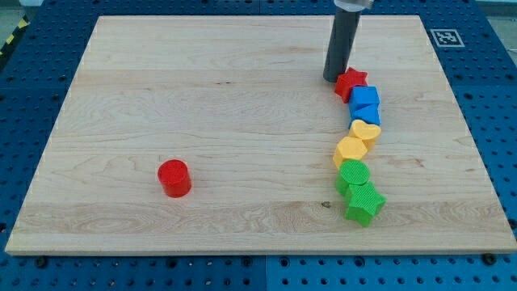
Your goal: Push the red circle to the top of the red star
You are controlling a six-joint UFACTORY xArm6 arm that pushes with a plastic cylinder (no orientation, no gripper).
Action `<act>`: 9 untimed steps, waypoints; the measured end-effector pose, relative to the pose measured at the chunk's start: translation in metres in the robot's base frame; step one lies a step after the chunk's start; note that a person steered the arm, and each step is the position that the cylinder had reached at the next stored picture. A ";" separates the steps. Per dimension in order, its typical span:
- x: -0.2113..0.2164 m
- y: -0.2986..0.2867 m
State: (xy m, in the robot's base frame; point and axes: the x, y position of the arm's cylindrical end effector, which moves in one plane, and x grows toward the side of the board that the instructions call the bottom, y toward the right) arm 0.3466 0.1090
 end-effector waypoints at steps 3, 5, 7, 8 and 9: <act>0.035 -0.130; 0.128 -0.245; 0.211 -0.289; 0.205 -0.219; 0.151 -0.153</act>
State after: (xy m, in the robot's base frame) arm 0.4972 -0.0442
